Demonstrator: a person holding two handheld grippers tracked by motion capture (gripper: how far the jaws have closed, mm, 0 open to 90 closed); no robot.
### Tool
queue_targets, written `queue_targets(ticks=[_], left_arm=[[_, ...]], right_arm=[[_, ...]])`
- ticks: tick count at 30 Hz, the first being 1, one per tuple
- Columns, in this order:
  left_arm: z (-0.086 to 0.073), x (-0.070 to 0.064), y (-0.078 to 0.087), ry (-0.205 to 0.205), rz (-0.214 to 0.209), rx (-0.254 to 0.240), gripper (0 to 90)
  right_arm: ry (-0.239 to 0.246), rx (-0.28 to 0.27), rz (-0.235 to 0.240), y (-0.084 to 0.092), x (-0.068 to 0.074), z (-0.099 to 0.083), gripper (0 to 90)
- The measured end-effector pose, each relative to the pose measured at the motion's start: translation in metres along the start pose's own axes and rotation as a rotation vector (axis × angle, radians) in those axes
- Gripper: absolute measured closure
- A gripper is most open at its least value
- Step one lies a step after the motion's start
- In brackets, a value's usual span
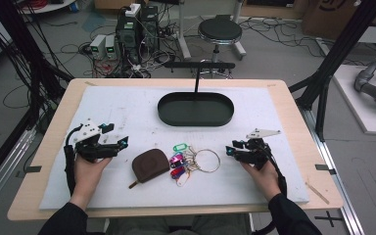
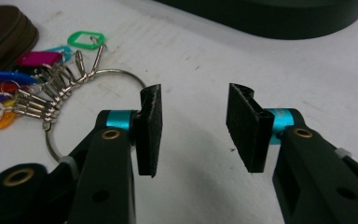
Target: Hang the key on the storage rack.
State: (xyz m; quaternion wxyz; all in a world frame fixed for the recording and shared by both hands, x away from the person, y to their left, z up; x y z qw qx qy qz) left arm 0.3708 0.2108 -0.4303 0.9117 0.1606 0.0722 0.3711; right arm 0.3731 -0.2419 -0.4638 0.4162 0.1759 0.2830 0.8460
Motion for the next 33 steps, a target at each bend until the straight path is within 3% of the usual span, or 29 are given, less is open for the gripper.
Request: queue_targets(ticks=[9, 17, 22, 23, 26, 33], left_arm=[[-0.001, -0.001, -0.002, -0.004, -0.002, 0.014, 24.0], [-0.002, -0.002, -0.002, -0.011, -0.004, 0.026, 23.9], [-0.003, -0.002, -0.001, -0.011, 0.005, 0.028, 24.0], [-0.003, -0.002, -0.001, -0.007, 0.008, 0.024, 23.9], [-0.003, -0.002, -0.001, -0.005, 0.008, 0.025, 24.0], [-0.005, -0.004, -0.001, -0.009, 0.003, 0.036, 24.0]], right_arm=[[0.038, 0.067, 0.021, -0.019, 0.020, -0.002, 65.7], [0.073, 0.119, -0.008, -0.029, 0.031, -0.004, 70.1], [0.100, 0.119, -0.036, -0.029, 0.032, -0.004, 74.6], [0.135, 0.119, -0.036, -0.029, 0.035, -0.004, 82.5], [0.191, 0.116, -0.065, -0.029, 0.040, -0.004, 85.0], [0.196, 0.102, -0.082, -0.027, 0.038, -0.001, 87.7]])
Point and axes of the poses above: each handheld gripper's, and its own axes: y roughly backward along the jaws, z roughly out of its top, x roughly to its left, the point moved 5 cm from there along -y, roughly forward along the jaws, and after that the axes turned 6 degrees about -z, right-handed, at the moved point
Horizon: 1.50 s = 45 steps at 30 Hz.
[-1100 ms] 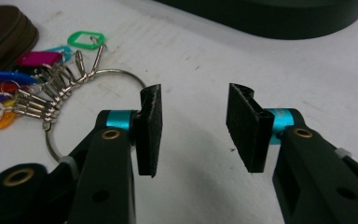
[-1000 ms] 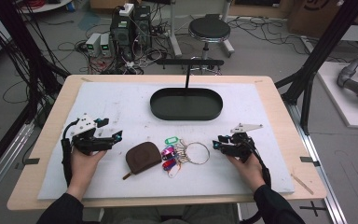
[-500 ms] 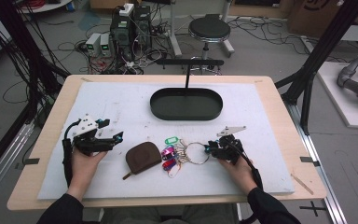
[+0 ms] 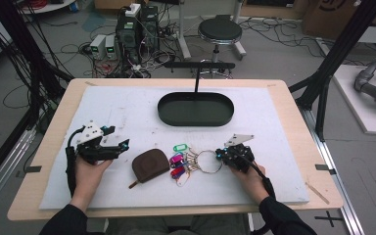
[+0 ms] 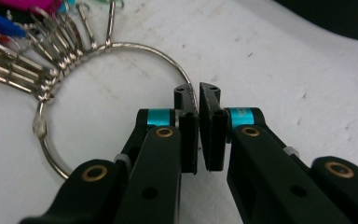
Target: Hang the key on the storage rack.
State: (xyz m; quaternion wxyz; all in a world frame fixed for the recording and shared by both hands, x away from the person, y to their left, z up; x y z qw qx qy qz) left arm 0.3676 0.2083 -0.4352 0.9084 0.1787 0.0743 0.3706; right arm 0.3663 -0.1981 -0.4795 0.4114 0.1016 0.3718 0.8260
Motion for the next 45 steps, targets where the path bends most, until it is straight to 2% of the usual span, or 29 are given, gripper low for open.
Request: queue_targets(ticks=[6, 7, 8, 10, 12, 13, 17, 18, 19, 22, 31, 32, 33, 39, 45], left_arm=[[-0.001, 0.001, 0.002, 0.003, 0.005, 0.000, 24.0], [-0.001, 0.001, 0.002, 0.003, 0.005, 0.000, 24.0], [-0.001, 0.001, 0.003, 0.003, 0.005, -0.001, 24.0], [-0.002, 0.000, 0.003, 0.005, 0.006, 0.000, 23.9], [-0.002, 0.000, 0.003, 0.004, 0.008, -0.001, 24.0], [-0.002, 0.000, 0.003, 0.005, 0.006, -0.001, 23.9], [-0.001, -0.001, 0.002, 0.000, 0.005, 0.000, 24.0], [-0.001, -0.001, 0.002, 0.000, 0.005, 0.000, 24.0], [-0.001, -0.001, 0.002, -0.001, 0.004, 0.002, 24.0], [-0.001, -0.001, 0.001, 0.001, 0.000, 0.003, 24.0], [-0.002, -0.002, 0.000, 0.001, -0.004, 0.003, 24.0], [-0.001, -0.002, 0.000, 0.001, -0.005, 0.002, 23.9], [-0.001, -0.002, 0.001, 0.001, -0.005, 0.000, 23.9], [-0.001, -0.002, 0.002, 0.002, -0.004, -0.003, 24.0], [-0.001, -0.001, 0.004, 0.004, -0.004, -0.008, 24.0]], right_arm=[[-0.069, -0.085, -0.001, 0.014, -0.013, 0.007, 88.0], [-0.069, -0.085, -0.001, 0.014, -0.013, 0.007, 88.0], [-0.089, -0.129, -0.010, 0.022, -0.018, 0.011, 88.0], [-0.113, -0.173, -0.004, 0.028, -0.020, 0.015, 88.0], [-0.128, -0.194, 0.006, 0.032, -0.021, 0.016, 88.0], [-0.159, -0.228, 0.030, 0.038, -0.022, 0.019, 88.0], [-0.198, -0.265, 0.096, 0.041, -0.018, 0.022, 88.0], [-0.198, -0.265, 0.096, 0.041, -0.018, 0.022, 88.0], [-0.225, -0.280, 0.133, 0.042, -0.015, 0.023, 87.9], [-0.249, -0.277, 0.175, 0.041, -0.012, 0.023, 87.4], [-0.267, -0.220, 0.202, 0.035, -0.010, 0.021, 85.8], [-0.253, -0.175, 0.212, 0.031, -0.009, 0.018, 85.2], [-0.248, -0.172, 0.211, 0.031, -0.008, 0.018, 86.6], [-0.228, -0.189, 0.199, 0.037, -0.009, 0.022, 87.1], [-0.202, -0.236, 0.181, 0.048, -0.013, 0.030, 87.4]])
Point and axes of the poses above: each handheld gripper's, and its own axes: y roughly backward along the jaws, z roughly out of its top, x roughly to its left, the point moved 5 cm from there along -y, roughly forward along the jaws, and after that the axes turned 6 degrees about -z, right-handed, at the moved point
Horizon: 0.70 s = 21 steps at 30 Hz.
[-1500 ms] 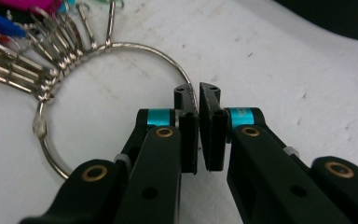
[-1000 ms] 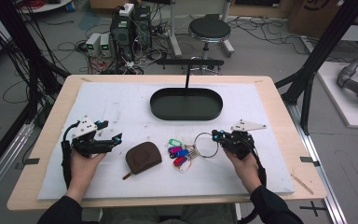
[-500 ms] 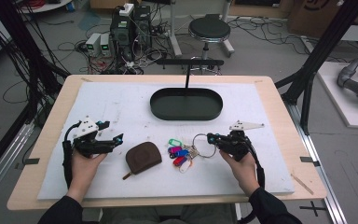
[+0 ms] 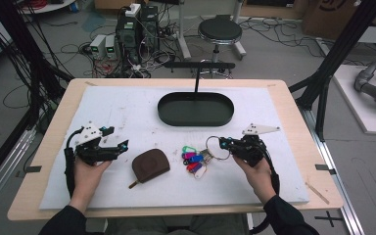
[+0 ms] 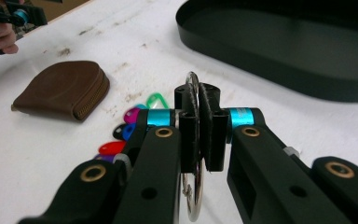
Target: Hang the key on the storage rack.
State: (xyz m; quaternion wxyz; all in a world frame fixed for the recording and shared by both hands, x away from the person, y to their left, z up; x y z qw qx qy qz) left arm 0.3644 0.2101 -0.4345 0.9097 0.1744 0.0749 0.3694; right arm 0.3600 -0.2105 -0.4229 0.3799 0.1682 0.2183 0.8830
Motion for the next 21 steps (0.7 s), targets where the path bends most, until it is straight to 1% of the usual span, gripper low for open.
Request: queue_targets(ticks=[3, 4, 7, 9, 10, 13, 17, 18, 21], left_arm=[[0.000, 0.000, 0.000, 0.000, 0.000, -0.001, 23.9], [0.000, 0.000, 0.001, 0.000, 0.000, -0.003, 24.0], [0.001, 0.000, 0.001, 0.002, -0.002, -0.005, 24.0], [0.001, 0.000, 0.001, 0.002, -0.002, -0.005, 24.0], [0.001, 0.000, 0.001, 0.003, -0.003, -0.006, 24.0], [0.001, -0.001, 0.001, 0.002, -0.006, -0.007, 24.0], [0.001, -0.002, 0.001, -0.005, -0.015, -0.010, 24.0], [0.001, -0.002, 0.001, -0.006, -0.018, -0.011, 24.0], [0.002, -0.002, 0.002, -0.008, -0.019, -0.015, 24.0]], right_arm=[[0.007, -0.014, -0.003, 0.003, 0.000, 0.005, 87.4], [0.010, -0.024, -0.004, 0.007, -0.001, 0.010, 87.4], [0.033, -0.047, -0.010, 0.012, -0.003, 0.018, 87.4], [0.034, -0.048, -0.010, 0.014, -0.003, 0.021, 87.4], [0.047, -0.057, -0.001, 0.018, -0.005, 0.027, 87.4], [0.053, -0.055, 0.007, 0.022, -0.007, 0.032, 87.4], [0.053, -0.061, 0.019, 0.024, -0.012, 0.038, 87.4], [0.048, -0.057, 0.024, 0.025, -0.013, 0.039, 87.4], [0.053, -0.055, 0.044, 0.026, -0.015, 0.042, 87.4]])
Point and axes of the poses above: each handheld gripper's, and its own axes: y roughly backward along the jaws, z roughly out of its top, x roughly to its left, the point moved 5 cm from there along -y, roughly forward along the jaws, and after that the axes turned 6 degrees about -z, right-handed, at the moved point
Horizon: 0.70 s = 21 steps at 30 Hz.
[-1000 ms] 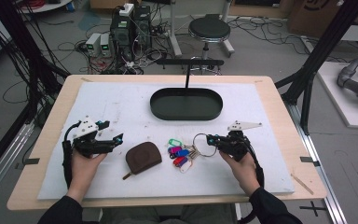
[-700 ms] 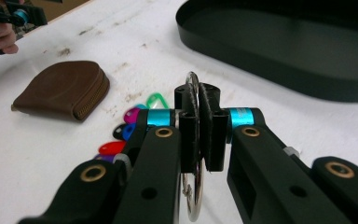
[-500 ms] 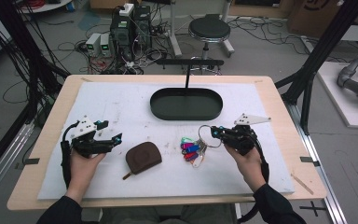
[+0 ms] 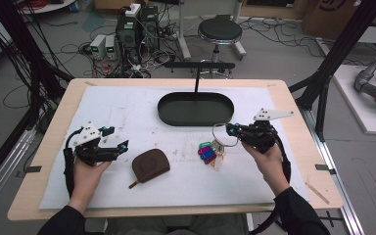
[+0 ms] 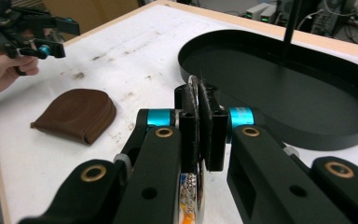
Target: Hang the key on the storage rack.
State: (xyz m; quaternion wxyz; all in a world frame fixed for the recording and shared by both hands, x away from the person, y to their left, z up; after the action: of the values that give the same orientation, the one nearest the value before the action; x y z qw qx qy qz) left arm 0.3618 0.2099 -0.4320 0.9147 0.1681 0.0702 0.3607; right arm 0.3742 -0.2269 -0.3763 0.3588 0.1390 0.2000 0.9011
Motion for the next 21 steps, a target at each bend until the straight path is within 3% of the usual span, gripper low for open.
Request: queue_targets(ticks=[13, 21], left_arm=[[0.004, -0.001, 0.004, -0.004, -0.003, -0.026, 24.0], [0.004, -0.001, 0.004, -0.008, -0.006, -0.025, 23.9]], right_arm=[[0.045, -0.053, 0.044, 0.007, -0.004, 0.026, 87.5], [0.061, -0.087, 0.047, 0.015, -0.012, 0.048, 87.5]])
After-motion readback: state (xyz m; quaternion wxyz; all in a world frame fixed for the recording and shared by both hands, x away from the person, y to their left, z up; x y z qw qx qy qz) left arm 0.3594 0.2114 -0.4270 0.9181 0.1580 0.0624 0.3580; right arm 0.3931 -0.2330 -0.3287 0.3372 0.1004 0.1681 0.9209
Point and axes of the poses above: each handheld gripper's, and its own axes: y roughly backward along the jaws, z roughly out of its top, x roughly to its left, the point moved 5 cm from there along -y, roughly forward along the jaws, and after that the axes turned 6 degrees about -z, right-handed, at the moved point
